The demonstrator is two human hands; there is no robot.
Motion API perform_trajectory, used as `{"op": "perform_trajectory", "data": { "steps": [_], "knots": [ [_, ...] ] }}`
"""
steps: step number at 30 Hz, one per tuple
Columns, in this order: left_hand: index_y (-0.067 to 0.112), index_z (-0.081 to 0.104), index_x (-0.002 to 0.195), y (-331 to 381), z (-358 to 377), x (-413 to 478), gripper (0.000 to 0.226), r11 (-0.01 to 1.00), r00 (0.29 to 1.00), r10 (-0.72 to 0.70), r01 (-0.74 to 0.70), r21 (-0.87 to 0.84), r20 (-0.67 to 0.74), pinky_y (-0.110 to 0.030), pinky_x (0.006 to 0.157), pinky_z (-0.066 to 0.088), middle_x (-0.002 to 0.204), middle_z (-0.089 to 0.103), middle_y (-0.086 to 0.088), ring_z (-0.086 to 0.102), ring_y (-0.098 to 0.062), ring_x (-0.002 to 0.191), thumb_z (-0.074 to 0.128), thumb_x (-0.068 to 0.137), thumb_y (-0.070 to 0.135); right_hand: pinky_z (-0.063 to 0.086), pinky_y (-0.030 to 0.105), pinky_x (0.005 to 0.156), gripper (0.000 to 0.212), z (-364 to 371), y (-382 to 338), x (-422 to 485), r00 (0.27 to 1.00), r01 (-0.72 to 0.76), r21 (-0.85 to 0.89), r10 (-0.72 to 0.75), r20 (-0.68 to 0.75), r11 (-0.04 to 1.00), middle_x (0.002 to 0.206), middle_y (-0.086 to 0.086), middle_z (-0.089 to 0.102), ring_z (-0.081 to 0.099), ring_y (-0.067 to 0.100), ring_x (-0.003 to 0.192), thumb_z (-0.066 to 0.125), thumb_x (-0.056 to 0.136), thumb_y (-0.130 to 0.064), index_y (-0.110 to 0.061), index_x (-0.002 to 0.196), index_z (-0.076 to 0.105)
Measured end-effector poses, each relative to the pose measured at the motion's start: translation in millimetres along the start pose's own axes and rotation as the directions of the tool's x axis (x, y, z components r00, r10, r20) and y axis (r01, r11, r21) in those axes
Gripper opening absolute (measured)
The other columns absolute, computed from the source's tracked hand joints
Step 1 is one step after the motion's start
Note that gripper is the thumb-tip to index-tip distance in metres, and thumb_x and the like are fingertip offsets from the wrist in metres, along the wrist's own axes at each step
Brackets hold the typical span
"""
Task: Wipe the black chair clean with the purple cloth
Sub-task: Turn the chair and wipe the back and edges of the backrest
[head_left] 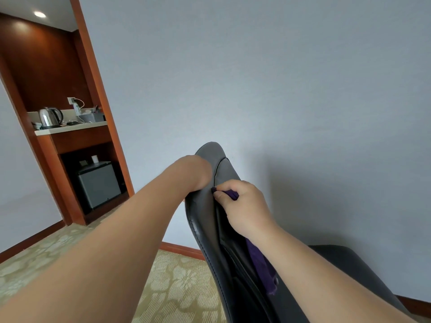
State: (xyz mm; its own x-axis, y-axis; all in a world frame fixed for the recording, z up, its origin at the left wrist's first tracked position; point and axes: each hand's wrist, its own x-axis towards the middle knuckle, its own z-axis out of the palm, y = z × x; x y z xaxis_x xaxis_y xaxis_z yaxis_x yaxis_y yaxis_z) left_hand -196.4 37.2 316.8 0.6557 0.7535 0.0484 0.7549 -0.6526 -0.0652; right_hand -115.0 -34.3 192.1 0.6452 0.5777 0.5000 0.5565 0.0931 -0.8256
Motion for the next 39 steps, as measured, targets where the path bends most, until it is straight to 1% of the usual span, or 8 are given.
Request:
{"op": "perform_trajectory", "data": {
  "steps": [4, 16, 18, 21, 23, 29, 34, 39],
  "knots": [
    [0.007, 0.039, 0.060, 1, 1, 6, 0.035, 0.974, 0.995, 0.097, -0.096, 0.204, 0.008, -0.028, 0.073, 0.036, 0.064, 0.040, -0.004, 0.039, -0.016, 0.057, 0.036, 0.094, -0.002, 0.042, 0.015, 0.069, 0.021, 0, -1, 23, 0.999, -0.026, -0.024, 0.026, 0.020, 0.999, 0.083, -0.029, 0.066, 0.060, -0.006, 0.084, 0.075, 0.084, -0.033, -0.048, 0.071, 0.068],
    [0.010, 0.037, 0.063, -3, 3, 10, 0.034, 0.969, 0.991, 0.136, -0.130, 0.209, -0.018, -0.029, 0.074, 0.036, 0.067, 0.036, -0.005, 0.042, -0.023, 0.077, 0.031, 0.095, -0.001, 0.043, 0.021, 0.062, 0.018, 12, 6, 81, 0.989, -0.115, -0.110, 0.124, 0.075, 0.987, 0.086, -0.015, 0.067, 0.062, 0.007, 0.076, 0.076, 0.084, -0.029, -0.037, 0.071, 0.068],
    [0.006, 0.043, 0.067, -3, 3, 11, 0.031, 0.970, 0.990, 0.140, -0.132, 0.202, -0.026, -0.029, 0.073, 0.036, 0.069, 0.039, -0.005, 0.042, -0.022, 0.074, 0.030, 0.095, -0.001, 0.044, 0.022, 0.063, 0.017, 12, 8, 80, 0.989, -0.124, -0.082, 0.130, 0.077, 0.989, 0.084, -0.013, 0.067, 0.061, 0.010, 0.071, 0.074, 0.086, -0.027, -0.036, 0.072, 0.069],
    [-0.003, 0.061, 0.100, -3, 1, 11, 0.031, 0.965, 0.989, 0.148, -0.143, 0.218, -0.006, -0.029, 0.072, 0.036, 0.087, 0.056, -0.012, 0.043, -0.023, 0.077, 0.031, 0.095, -0.001, 0.044, 0.022, 0.064, 0.009, 10, 11, 73, 0.988, -0.135, -0.029, 0.137, 0.077, 0.990, 0.082, -0.012, 0.069, 0.062, 0.010, 0.072, 0.072, 0.088, -0.028, -0.032, 0.080, 0.074],
    [-0.002, 0.062, 0.108, -2, -1, 11, 0.033, 0.965, 0.990, 0.136, -0.138, 0.224, 0.024, -0.028, 0.073, 0.035, 0.078, 0.052, -0.008, 0.044, -0.023, 0.076, 0.032, 0.096, -0.002, 0.044, 0.019, 0.065, 0.005, 7, 12, 65, 0.987, -0.134, -0.003, 0.134, 0.093, 0.991, 0.086, -0.014, 0.071, 0.065, 0.007, 0.078, 0.071, 0.088, -0.029, -0.031, 0.086, 0.076],
    [-0.001, 0.062, 0.101, -4, 0, 16, 0.031, 0.973, 0.992, 0.124, -0.124, 0.195, 0.010, -0.028, 0.068, 0.035, 0.067, 0.039, -0.004, 0.035, -0.014, 0.056, 0.032, 0.094, -0.003, 0.048, 0.019, 0.076, 0.013, 3, 18, 44, 0.988, -0.111, 0.030, 0.107, 0.107, 0.993, 0.096, -0.021, 0.071, 0.065, 0.001, 0.091, 0.067, 0.090, -0.031, -0.041, 0.083, 0.073],
    [0.006, 0.047, 0.071, -6, 2, 14, 0.029, 0.975, 0.992, 0.126, -0.118, 0.189, -0.031, -0.029, 0.069, 0.036, 0.067, 0.040, -0.004, 0.038, -0.016, 0.058, 0.032, 0.093, -0.003, 0.050, 0.022, 0.078, 0.018, 7, 19, 48, 0.993, -0.100, 0.011, 0.100, 0.058, 0.995, 0.095, -0.022, 0.071, 0.065, 0.003, 0.091, 0.067, 0.089, -0.030, -0.045, 0.079, 0.070],
    [0.005, 0.041, 0.066, -7, 4, 16, 0.030, 0.983, 0.990, 0.125, -0.116, 0.145, -0.057, -0.029, 0.070, 0.036, 0.067, 0.038, -0.004, 0.039, -0.017, 0.060, 0.031, 0.093, -0.003, 0.052, 0.025, 0.076, 0.019, 8, 16, 70, 0.994, -0.096, -0.094, 0.100, 0.037, 0.991, 0.088, -0.019, 0.070, 0.066, 0.007, 0.087, 0.071, 0.085, -0.029, -0.040, 0.070, 0.069]
  ]
}}
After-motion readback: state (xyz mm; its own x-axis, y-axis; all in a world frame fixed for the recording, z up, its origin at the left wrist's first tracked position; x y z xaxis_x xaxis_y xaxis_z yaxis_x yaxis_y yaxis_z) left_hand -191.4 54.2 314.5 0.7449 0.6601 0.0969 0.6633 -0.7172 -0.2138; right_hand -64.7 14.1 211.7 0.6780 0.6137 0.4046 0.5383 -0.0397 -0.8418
